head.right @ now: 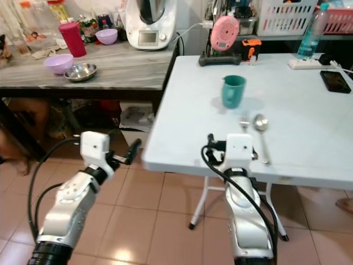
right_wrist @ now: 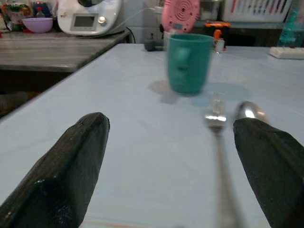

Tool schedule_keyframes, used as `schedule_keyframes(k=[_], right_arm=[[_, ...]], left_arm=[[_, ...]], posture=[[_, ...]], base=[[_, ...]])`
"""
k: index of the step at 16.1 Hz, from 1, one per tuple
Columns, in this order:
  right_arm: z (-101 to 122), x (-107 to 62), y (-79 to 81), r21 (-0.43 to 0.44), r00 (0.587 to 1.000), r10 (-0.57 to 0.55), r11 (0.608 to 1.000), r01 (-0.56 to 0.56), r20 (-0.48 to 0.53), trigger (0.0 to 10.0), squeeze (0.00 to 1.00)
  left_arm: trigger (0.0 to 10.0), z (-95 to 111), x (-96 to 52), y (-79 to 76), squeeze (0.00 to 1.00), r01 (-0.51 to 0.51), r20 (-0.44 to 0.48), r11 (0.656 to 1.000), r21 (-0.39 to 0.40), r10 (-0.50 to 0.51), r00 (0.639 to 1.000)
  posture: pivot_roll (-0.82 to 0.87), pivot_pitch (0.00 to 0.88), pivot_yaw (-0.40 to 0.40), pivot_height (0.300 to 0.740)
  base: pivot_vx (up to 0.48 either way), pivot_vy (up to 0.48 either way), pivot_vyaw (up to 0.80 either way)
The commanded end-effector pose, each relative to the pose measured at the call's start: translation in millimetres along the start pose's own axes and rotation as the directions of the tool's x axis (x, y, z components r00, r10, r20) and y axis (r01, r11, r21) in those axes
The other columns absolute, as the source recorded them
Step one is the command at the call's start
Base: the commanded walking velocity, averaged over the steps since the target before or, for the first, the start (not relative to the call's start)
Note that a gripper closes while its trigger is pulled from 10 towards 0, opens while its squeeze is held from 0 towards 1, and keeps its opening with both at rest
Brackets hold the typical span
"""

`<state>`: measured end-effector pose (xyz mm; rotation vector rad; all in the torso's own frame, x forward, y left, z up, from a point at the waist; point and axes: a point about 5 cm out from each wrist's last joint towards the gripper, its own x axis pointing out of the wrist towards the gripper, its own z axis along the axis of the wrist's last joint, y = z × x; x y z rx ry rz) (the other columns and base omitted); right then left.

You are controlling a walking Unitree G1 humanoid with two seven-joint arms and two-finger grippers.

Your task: Setting the table

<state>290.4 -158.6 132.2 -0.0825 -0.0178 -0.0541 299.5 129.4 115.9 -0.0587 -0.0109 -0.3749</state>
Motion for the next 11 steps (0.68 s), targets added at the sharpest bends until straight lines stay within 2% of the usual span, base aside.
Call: schedule_keyframes(k=[1,4,6,9,10,11], right_arm=[[-0.6,0.3,-4.6,-0.002,1.0,-0.019,1.0,0.019,-0.004,10.0,0.0],[-3.2,0.1,-2.3,0.025,1.0,-0.007,1.0,0.007,-0.029,10.0,0.0],[-3.3,0.0,-1.4,0.021,1.0,-0.004,1.0,0.004,-0.031,10.0,0.0],[-1.4,3.2,-0.9,-0.082,0.999,-0.033,0.996,0.032,-0.01,10.0,0.0],[-0.7,3.4,1.7,-0.028,1.0,-0.004,1.0,0.004,-0.003,10.0,0.0],[-0.3,3.8,2.4,-0.019,1.0,-0.003,1.0,0.002,-0.004,10.0,0.0]], left_arm=[[10.0,-0.2,0.7,-4.0,0.0,0.013,-0.005,1.0,0.01,-0.013,1.0],[10.0,0.1,0.7,-4.0,0.0,0.005,0.001,1.0,0.003,-0.005,1.0],[10.0,1.0,0.9,-4.3,0.0,0.007,0.011,1.0,-0.007,-0.007,1.0],[10.0,-2.0,0.0,-5.9,0.0,0.014,0.005,1.0,-0.018,-0.013,1.0],[10.0,-2.9,-0.5,-6.7,0.0,0.018,0.001,1.0,-0.019,-0.018,1.0],[10.0,-3.6,-1.1,-7.0,0.0,0.021,-0.003,1.0,-0.016,-0.021,1.0]], posture=[[-0.26,0.0,0.104,0.74],[-0.27,0.0,0.101,0.74],[-0.27,0.0,0.099,0.74],[-0.27,0.0,0.097,0.74],[-0.27,0.0,0.096,0.74],[-0.27,0.0,0.095,0.74]], base=[[0.0,-0.469,0.0],[0.0,-0.405,0.0],[0.0,0.0,0.0],[0.0,0.0,0.0],[0.0,0.0,0.0],[0.0,0.0,0.0]])
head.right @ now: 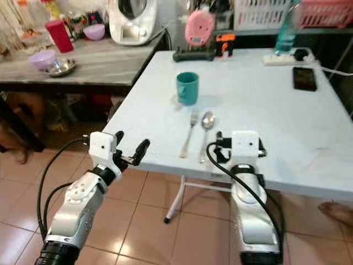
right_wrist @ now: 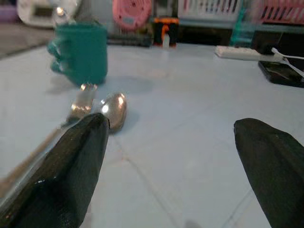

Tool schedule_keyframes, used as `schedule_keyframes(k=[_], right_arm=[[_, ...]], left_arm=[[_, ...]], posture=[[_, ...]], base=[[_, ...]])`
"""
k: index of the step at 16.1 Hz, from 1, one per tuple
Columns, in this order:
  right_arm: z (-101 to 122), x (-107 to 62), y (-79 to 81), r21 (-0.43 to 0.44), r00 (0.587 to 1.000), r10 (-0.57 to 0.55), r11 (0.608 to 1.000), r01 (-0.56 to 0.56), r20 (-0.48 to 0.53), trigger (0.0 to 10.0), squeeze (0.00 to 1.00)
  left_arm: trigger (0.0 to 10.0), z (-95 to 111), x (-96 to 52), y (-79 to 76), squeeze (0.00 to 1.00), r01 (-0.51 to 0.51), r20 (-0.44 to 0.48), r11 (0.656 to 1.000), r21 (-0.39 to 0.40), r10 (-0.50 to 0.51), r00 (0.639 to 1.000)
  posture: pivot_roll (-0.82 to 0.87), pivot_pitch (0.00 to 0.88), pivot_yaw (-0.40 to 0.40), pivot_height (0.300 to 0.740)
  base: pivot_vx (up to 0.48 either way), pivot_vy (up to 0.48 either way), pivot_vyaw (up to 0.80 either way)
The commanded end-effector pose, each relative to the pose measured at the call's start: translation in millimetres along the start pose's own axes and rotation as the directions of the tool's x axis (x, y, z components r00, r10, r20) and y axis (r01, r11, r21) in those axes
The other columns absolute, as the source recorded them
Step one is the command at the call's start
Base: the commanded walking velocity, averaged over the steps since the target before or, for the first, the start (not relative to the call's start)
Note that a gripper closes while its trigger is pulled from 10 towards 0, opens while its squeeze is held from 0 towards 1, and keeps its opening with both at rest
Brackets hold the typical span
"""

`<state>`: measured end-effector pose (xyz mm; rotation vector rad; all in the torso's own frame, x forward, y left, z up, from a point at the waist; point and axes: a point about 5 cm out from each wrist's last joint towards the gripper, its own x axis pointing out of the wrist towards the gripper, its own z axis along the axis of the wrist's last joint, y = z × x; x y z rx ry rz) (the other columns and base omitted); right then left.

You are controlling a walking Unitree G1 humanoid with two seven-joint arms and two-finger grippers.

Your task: Setting the table

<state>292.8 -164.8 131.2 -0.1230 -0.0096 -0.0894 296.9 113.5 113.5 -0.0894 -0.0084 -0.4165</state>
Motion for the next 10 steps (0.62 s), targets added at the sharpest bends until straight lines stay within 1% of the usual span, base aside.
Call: schedule_keyframes(k=[1,2,3,4,5,7,9,10], right_arm=[[1.8,1.0,8.8,0.019,0.999,0.032,0.999,-0.032,0.004,10.0,0.0],[3.6,1.9,11.7,0.049,0.999,0.048,0.998,-0.049,0.01,10.0,0.0],[7.5,5.0,12.1,0.002,0.999,0.023,1.0,-0.023,0.037,10.0,0.0],[7.7,8.0,16.5,0.088,0.997,0.071,0.994,-0.07,-0.012,10.0,0.0],[11.2,11.9,15.3,0.07,0.998,0.061,0.996,-0.061,0.001,10.0,0.0],[18.0,24.2,13.1,0.107,0.999,0.037,0.994,-0.037,-0.001,10.0,0.0],[26.8,35.2,17.9,0.112,0.998,0.057,0.992,-0.058,0.011,10.0,0.0],[29.3,38.0,20.3,0.108,0.998,0.064,0.992,-0.065,0.017,10.0,0.0]], left_arm=[[10.0,-0.1,-5.2,8.4,0.0,-0.02,-0.006,1.0,0.013,0.02,1.0],[10.0,-0.5,-5.6,8.8,0.0,-0.016,-0.009,1.0,0.013,0.016,1.0],[10.0,-0.2,-6.2,9.4,0.0,-0.008,-0.011,1.0,0.01,0.008,1.0],[10.0,1.0,-6.9,8.1,0.0,0.02,-0.009,1.0,0.02,-0.019,1.0],[10.0,0.9,-8.7,6.8,0.0,0.041,-0.013,0.999,0.023,-0.041,0.999],[10.0,-0.1,-16.9,2.1,0.0,0.096,-0.025,0.995,0.027,-0.096,0.995],[10.0,-1.9,-23.9,0.2,0.0,0.141,-0.043,0.989,0.054,-0.139,0.989],[10.0,-2.0,-25.1,0.2,0.0,0.145,-0.045,0.988,0.055,-0.142,0.989]], posture=[[-0.27,0.0,0.095,0.74],[-0.27,0.0,0.095,0.74],[-0.27,0.0,0.097,0.74],[-0.26,0.0,0.097,0.74],[-0.26,0.0,0.098,0.74],[-0.25,0.0,0.097,0.74],[-0.24,0.002,0.095,0.74],[-0.23,0.015,0.093,0.74]], base=[[0.0,0.0,0.0],[0.0,0.0,0.0],[0.0,0.0,0.0],[0.0,0.0,0.0],[0.0,0.0,0.0],[0.0,0.0,0.0],[0.0,0.0,0.0],[0.0,0.0,0.0]])
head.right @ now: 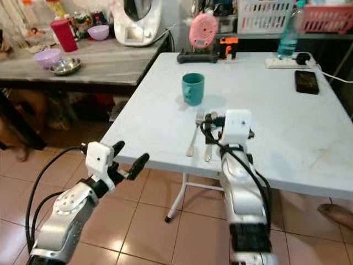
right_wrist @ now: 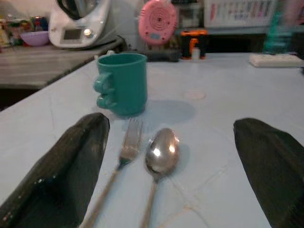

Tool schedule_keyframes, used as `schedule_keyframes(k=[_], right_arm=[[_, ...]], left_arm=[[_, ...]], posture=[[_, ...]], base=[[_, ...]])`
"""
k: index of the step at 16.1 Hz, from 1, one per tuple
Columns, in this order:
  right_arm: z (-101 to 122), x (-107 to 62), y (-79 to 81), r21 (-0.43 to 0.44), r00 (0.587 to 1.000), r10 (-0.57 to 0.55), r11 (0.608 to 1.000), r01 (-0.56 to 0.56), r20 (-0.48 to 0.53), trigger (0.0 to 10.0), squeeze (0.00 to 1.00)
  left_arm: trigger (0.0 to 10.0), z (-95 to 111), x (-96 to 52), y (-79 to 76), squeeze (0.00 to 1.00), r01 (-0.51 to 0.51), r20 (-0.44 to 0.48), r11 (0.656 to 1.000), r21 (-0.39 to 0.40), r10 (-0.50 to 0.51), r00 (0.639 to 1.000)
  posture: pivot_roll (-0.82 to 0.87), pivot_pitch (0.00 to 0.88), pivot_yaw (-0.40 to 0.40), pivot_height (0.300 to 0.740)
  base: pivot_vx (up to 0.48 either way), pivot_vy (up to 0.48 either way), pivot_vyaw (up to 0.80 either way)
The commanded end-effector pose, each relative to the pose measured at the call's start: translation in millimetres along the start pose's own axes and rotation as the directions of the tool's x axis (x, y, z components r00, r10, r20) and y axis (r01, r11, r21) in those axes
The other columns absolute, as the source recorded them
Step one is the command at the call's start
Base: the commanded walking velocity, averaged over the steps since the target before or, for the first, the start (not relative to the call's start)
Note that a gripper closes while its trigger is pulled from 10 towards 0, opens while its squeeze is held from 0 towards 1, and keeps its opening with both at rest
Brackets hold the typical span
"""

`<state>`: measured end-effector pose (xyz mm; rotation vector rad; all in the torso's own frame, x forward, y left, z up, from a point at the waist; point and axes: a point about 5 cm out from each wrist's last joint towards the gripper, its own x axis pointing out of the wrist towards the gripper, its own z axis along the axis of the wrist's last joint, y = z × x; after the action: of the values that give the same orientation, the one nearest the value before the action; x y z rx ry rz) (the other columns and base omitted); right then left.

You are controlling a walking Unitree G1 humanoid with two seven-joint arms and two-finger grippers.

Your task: Setting the table

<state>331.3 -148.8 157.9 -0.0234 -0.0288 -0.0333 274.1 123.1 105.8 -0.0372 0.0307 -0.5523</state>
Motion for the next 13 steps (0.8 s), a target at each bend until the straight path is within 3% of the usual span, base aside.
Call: schedule_keyframes(k=[1,5,9,11,13], right_arm=[[3.9,5.0,8.5,0.004,1.0,0.021,1.0,-0.021,0.006,10.0,0.0],[6.2,-1.8,9.0,0.002,0.998,0.035,0.999,-0.035,0.052,10.0,0.0],[-4.2,-38.0,-8.7,-0.04,0.998,-0.006,0.999,0.009,0.067,10.0,0.0],[-13.4,-50.2,-16.9,-0.031,0.998,-0.05,0.998,0.051,0.036,10.0,0.0],[-17.5,-56.8,-18.7,-0.033,0.998,-0.059,0.998,0.06,0.02,10.0,0.0]], left_arm=[[10.0,7.2,-2.0,0.3,0.0,0.009,0.013,1.0,0.016,-0.01,1.0],[10.0,15.3,-0.1,3.6,0.0,-0.037,0.051,0.999,0.0,0.037,0.998],[10.0,19.5,-5.5,27.6,0.0,-0.23,0.09,0.973,0.029,0.227,0.97],[10.0,19.6,-4.3,33.5,0.0,-0.263,0.092,0.965,0.015,0.26,0.961],[10.0,22.0,0.0,33.3,0.0,-0.25,0.102,0.968,0.022,0.246,0.964]], posture=[[-0.22,0.023,0.09,0.74],[-0.21,0.007,0.088,0.74],[-0.24,0.0,0.095,0.74],[-0.25,0.0,0.098,0.74],[-0.26,0.0,0.104,0.74]], base=[[0.0,0.0,0.0],[0.0,0.0,0.0],[0.0,0.0,0.0],[0.0,0.0,0.0],[0.0,0.0,-0.8]])
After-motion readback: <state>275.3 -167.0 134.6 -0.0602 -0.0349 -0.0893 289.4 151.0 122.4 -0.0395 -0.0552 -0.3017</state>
